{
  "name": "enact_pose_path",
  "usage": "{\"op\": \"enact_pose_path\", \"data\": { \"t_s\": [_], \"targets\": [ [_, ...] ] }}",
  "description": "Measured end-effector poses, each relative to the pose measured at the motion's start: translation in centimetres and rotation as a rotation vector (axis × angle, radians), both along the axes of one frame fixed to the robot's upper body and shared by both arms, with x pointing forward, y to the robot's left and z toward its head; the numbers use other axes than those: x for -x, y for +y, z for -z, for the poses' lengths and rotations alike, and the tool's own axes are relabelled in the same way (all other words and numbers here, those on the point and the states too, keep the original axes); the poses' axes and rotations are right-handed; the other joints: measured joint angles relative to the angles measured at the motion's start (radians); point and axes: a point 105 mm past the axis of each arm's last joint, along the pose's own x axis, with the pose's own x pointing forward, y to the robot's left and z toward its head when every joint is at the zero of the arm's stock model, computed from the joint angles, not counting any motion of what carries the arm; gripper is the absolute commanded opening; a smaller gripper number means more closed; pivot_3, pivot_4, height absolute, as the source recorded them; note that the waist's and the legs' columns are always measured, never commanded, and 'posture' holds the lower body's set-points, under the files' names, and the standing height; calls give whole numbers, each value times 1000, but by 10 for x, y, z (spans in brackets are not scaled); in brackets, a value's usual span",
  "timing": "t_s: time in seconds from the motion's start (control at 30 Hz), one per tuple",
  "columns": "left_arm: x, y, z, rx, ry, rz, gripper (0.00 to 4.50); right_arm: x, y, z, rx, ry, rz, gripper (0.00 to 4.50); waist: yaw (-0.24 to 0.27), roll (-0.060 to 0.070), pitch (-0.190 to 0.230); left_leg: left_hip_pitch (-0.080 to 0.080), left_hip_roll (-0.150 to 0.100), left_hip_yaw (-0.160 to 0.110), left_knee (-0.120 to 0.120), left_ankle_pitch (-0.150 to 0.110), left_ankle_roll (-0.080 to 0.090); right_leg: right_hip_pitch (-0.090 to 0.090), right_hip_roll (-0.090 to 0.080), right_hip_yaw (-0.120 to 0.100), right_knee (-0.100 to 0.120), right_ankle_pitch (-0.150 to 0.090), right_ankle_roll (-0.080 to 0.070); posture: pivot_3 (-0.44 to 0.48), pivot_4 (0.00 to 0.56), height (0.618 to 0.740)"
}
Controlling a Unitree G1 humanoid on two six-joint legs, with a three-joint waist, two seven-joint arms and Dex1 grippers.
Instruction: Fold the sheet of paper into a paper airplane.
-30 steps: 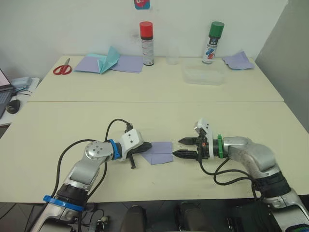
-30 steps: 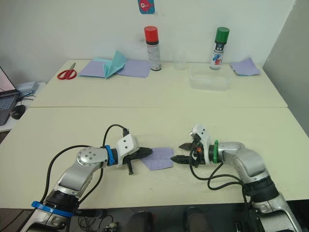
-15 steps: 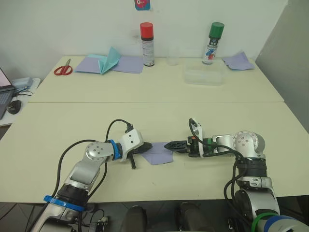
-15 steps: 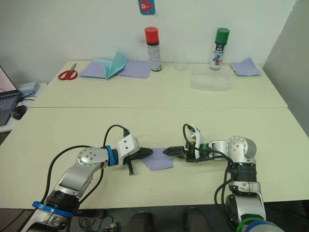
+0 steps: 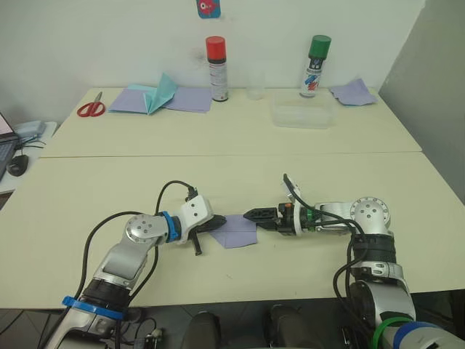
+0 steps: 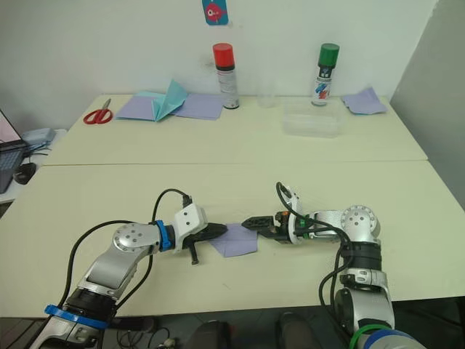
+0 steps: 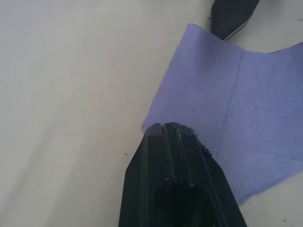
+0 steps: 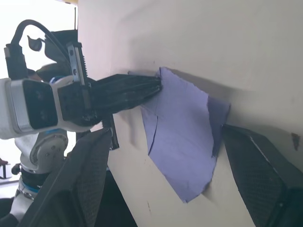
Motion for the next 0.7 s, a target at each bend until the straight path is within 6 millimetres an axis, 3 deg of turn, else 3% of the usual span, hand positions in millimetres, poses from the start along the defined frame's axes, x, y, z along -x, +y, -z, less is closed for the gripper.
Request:
{"op": "enact_pose_path", "data": {
  "t_s": [0.17,0.37,0.7],
  "targets": [
    [1,-1,0,1,1,13,0,6,-8,-2,26,0,-30,3818,0,0,0,-1,0,1,-1,0,0,0,-1,0,-4,1,1,0,150,740],
    [0,0,0,2,1,6,0,13,11,1,8,28,-55,3818,0,0,0,-1,1,-1,-1,0,0,0,-1,0,-4,0,1,0,150,740],
    [1,0,0,2,0,7,0,10,13,-1,-57,75,-9,3818,-1,1,0,-2,1,0,-2,0,0,0,-1,0,-5,0,1,0,150,740]
  ]
}}
